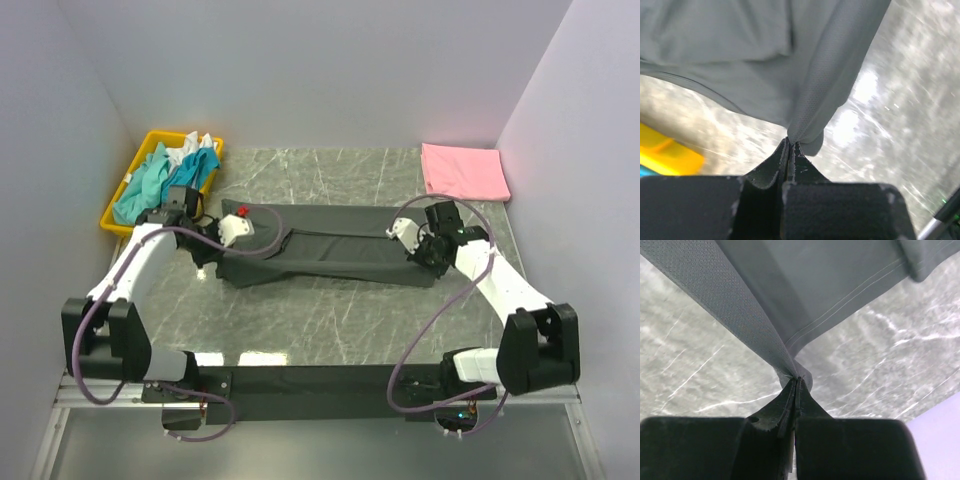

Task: Fold and stack the t-shirts
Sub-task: Fold the tshirt

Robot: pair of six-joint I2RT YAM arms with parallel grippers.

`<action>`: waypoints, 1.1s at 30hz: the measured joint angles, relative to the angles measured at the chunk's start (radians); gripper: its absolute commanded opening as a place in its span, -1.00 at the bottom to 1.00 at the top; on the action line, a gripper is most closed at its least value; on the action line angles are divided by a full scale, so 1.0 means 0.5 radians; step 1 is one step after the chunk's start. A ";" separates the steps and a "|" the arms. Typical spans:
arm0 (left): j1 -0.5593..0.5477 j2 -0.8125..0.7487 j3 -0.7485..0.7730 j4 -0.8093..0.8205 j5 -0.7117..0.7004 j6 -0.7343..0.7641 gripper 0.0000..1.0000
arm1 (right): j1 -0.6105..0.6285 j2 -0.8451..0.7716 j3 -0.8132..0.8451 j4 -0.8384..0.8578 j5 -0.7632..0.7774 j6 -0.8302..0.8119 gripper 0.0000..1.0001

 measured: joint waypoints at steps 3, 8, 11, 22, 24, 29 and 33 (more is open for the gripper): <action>0.018 0.141 0.158 0.021 0.025 -0.040 -0.99 | -0.016 0.125 0.101 0.008 -0.005 -0.011 -1.00; 0.031 0.349 0.315 0.063 0.036 -0.103 -0.99 | -0.047 0.344 0.288 0.039 -0.004 -0.024 -1.00; 0.032 0.465 0.388 0.092 0.035 -0.141 -0.99 | -0.056 0.490 0.409 0.069 0.003 -0.031 -1.00; 0.032 0.697 0.438 0.252 0.019 -0.249 -0.99 | -0.063 0.851 0.597 0.186 0.050 -0.060 -1.00; 0.032 0.734 0.455 0.281 0.016 -0.266 -0.99 | -0.064 0.894 0.617 0.193 0.060 -0.060 -1.00; 0.032 0.812 0.475 0.343 0.004 -0.305 -0.99 | -0.065 0.977 0.669 0.244 0.081 -0.052 -1.00; 0.032 0.861 0.475 0.397 -0.025 -0.327 -0.64 | -0.064 1.009 0.694 0.279 0.101 -0.011 -0.89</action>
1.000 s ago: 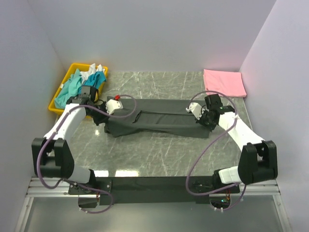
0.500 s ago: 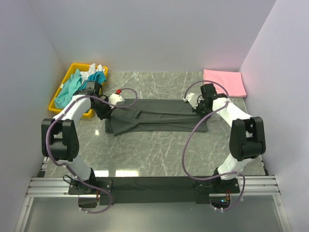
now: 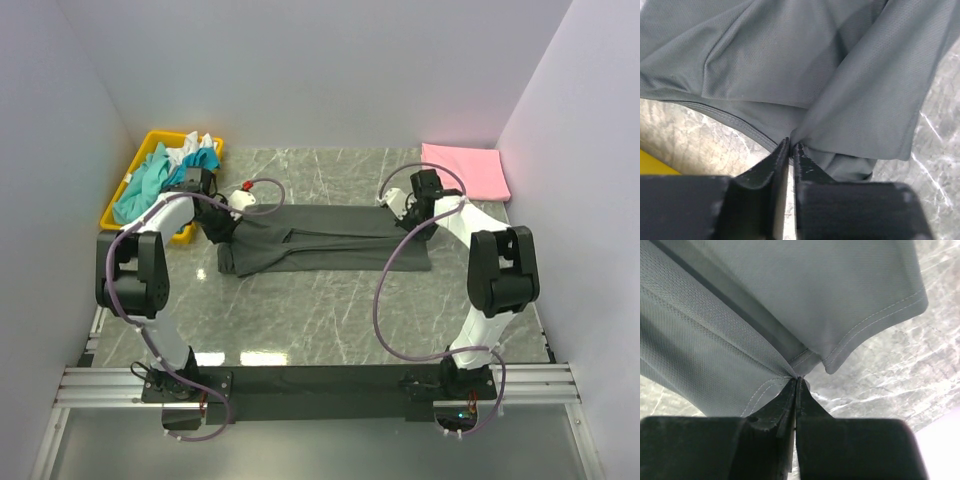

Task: Fold and stack the t-shirts
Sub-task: Fold the tshirt

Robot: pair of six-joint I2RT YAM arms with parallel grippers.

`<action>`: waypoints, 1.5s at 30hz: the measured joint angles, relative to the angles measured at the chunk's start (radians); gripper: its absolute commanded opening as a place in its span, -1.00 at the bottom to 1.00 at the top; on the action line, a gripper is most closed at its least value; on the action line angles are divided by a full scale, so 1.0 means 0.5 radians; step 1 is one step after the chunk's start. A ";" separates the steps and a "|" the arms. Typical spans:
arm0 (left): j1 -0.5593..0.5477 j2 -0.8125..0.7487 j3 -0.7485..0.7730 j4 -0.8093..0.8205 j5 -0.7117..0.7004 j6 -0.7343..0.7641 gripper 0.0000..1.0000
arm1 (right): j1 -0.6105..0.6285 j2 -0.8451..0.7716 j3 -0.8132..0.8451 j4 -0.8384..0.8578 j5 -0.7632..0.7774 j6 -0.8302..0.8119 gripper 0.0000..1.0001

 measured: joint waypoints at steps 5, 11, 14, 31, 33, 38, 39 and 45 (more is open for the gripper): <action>0.003 0.017 0.034 -0.020 -0.011 -0.060 -0.08 | 0.000 0.024 0.055 0.016 0.051 0.077 -0.12; 0.004 -0.241 0.036 -0.126 0.098 -0.128 0.11 | 0.000 -0.009 0.130 -0.073 0.050 0.204 -0.03; -0.041 -0.507 -0.087 -0.127 0.096 -0.150 0.13 | 0.000 -0.089 0.217 -0.159 -0.003 0.283 -0.03; -0.525 -0.636 -0.732 0.291 -0.332 -0.334 0.17 | 0.000 -0.211 0.141 -0.281 -0.146 0.436 -0.10; -0.540 -0.602 -0.748 0.350 -0.382 -0.333 0.13 | 0.000 -0.211 0.140 -0.279 -0.146 0.438 -0.10; -0.552 -0.513 -0.797 0.426 -0.464 -0.288 0.08 | -0.001 -0.211 0.140 -0.279 -0.146 0.438 -0.12; -0.552 -0.510 -0.806 0.426 -0.475 -0.279 0.06 | -0.002 -0.211 0.140 -0.279 -0.146 0.438 -0.12; -0.552 -0.515 -0.835 0.445 -0.519 -0.225 0.06 | -0.011 -0.211 0.140 -0.279 -0.146 0.438 -0.12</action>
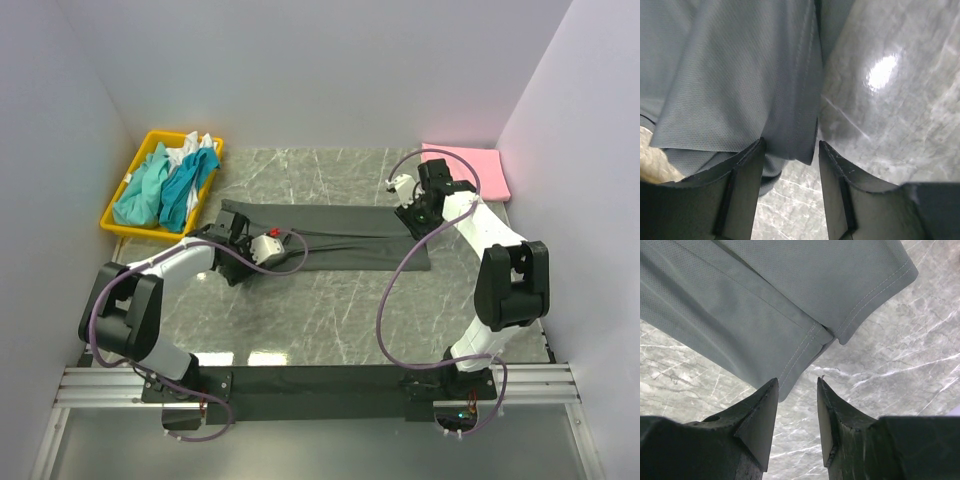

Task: Fold and stack the t-shirts
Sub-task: Fold the tshirt

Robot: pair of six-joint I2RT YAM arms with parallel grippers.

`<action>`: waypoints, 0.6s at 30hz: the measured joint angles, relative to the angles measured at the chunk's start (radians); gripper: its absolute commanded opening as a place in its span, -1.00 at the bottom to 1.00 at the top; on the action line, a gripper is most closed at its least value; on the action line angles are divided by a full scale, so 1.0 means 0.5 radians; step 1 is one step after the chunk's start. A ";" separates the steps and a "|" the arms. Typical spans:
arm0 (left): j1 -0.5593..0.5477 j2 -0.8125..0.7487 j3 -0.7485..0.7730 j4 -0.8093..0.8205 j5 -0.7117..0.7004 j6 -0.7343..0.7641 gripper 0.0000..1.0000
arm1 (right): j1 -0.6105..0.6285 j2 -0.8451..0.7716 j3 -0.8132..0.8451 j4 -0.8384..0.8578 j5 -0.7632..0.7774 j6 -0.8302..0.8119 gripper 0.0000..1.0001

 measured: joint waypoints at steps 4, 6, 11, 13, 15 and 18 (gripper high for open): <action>0.000 -0.012 -0.045 -0.005 -0.035 0.044 -0.13 | -0.002 0.000 0.000 0.000 -0.001 0.000 -0.13; 0.000 -0.013 -0.045 -0.005 -0.052 0.055 -0.38 | -0.002 0.001 0.000 0.000 -0.002 0.000 -0.14; 0.000 -0.015 0.008 -0.056 -0.063 0.085 -0.50 | -0.002 0.009 0.000 0.000 -0.006 -0.001 -0.14; 0.000 -0.015 0.072 -0.092 -0.063 0.086 -0.54 | -0.002 0.011 0.000 0.000 -0.006 -0.002 -0.14; 0.000 -0.015 0.158 -0.120 -0.060 0.090 -0.57 | -0.002 0.011 0.000 0.000 -0.006 -0.002 -0.14; 0.008 -0.014 0.274 -0.145 -0.052 0.098 -0.71 | -0.003 0.013 0.000 0.000 -0.006 -0.008 -0.14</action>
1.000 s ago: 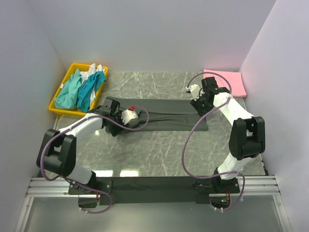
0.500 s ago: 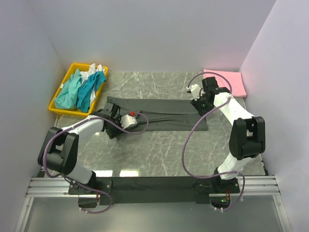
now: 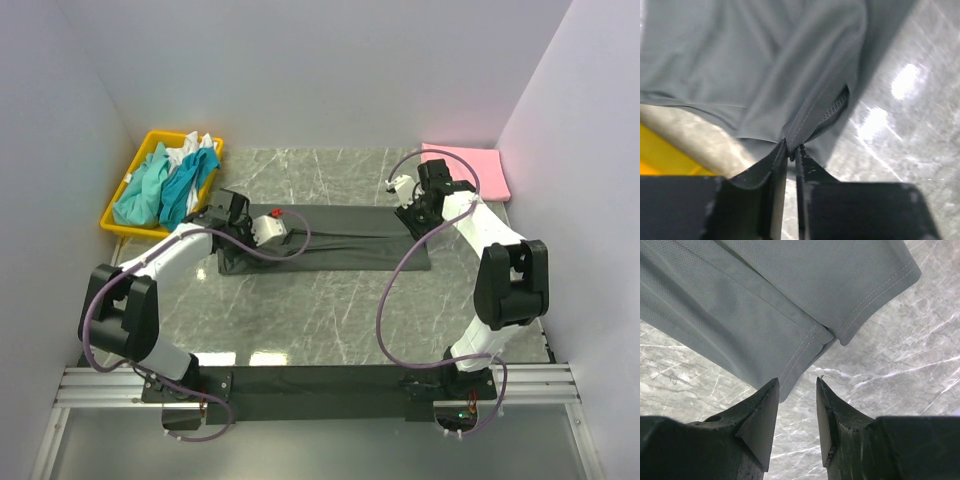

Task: Fold and stack the t-shirts
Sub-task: Fold the tshirt

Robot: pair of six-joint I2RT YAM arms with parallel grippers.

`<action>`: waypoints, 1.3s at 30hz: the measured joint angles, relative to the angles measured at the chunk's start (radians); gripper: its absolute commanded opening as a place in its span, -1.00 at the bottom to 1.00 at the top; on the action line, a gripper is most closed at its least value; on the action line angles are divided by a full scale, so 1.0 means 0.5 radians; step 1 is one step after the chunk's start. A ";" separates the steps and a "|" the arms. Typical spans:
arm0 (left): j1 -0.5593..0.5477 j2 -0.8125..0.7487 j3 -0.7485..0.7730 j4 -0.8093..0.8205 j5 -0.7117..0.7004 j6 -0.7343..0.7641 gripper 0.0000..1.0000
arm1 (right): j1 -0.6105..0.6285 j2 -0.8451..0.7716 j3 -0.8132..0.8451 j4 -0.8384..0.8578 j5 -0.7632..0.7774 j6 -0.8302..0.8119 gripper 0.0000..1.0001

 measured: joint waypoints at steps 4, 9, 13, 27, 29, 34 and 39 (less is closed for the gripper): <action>0.055 0.059 0.184 -0.030 0.035 0.000 -0.93 | -0.004 0.009 0.000 0.002 0.000 -0.003 -0.17; 0.177 0.278 0.454 -0.039 0.078 -0.013 -0.99 | -0.031 0.013 0.000 0.003 0.000 -0.015 -0.23; 0.239 0.408 0.611 -0.039 0.096 -0.021 -0.99 | -0.050 0.027 0.001 0.006 0.000 -0.016 -0.27; 0.247 0.673 0.895 -0.046 0.139 -0.021 -0.99 | -0.086 0.098 0.001 0.021 -0.022 -0.016 -0.34; 0.247 0.692 0.932 -0.048 0.139 -0.021 -0.99 | -0.088 0.111 0.001 0.021 -0.024 -0.015 -0.34; 0.246 0.747 1.035 -0.058 0.139 -0.018 -0.99 | -0.093 0.157 0.001 0.024 -0.033 -0.015 -0.35; 0.238 0.800 1.074 -0.058 0.138 -0.012 -0.89 | -0.107 0.171 0.001 0.025 -0.041 -0.014 -0.35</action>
